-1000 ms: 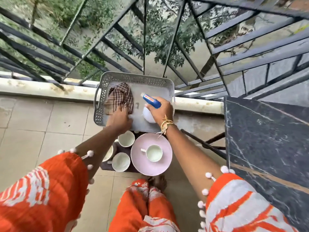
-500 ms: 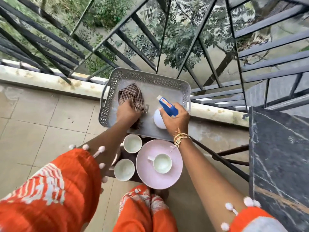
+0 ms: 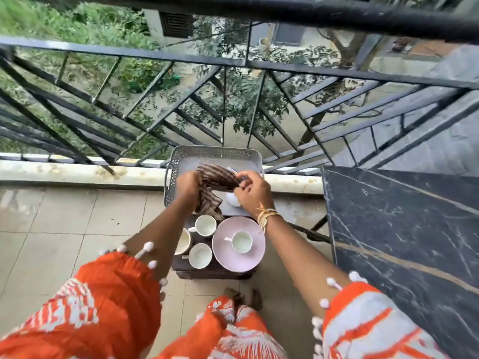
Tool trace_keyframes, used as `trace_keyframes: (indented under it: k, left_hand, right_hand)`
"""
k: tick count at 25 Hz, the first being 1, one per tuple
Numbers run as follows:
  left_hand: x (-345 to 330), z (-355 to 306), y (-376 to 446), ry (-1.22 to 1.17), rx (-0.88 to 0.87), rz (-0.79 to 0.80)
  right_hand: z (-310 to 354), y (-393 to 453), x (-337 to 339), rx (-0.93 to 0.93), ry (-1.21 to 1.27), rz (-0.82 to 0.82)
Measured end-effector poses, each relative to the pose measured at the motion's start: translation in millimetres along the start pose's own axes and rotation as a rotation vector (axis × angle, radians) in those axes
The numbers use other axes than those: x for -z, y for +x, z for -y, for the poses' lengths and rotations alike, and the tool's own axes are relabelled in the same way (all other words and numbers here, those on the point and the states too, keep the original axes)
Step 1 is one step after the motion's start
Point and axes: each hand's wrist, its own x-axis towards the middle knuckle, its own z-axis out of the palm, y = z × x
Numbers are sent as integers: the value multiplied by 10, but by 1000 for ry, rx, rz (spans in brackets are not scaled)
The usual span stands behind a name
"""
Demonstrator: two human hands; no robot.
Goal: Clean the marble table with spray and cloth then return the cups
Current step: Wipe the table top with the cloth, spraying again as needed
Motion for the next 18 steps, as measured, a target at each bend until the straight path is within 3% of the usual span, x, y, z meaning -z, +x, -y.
trace_keyframes:
  k: [3,8,12,18]
  left_hand:
    - [-71,-144,-538,18,140,398]
    - [-455,-93,-1031,87,190,614]
    - [-1149,157,-1402,243,209,672]
    - [-2318,346,-2070,490,125,975]
  right_hand:
    - [174,-214,141,-36,-65,186]
    - [-32,-469,719,-105,-101,217]
    - [-599,-776,1395,-216,80,59]
    - [-1340,-1203,2459,-372,285,-280]
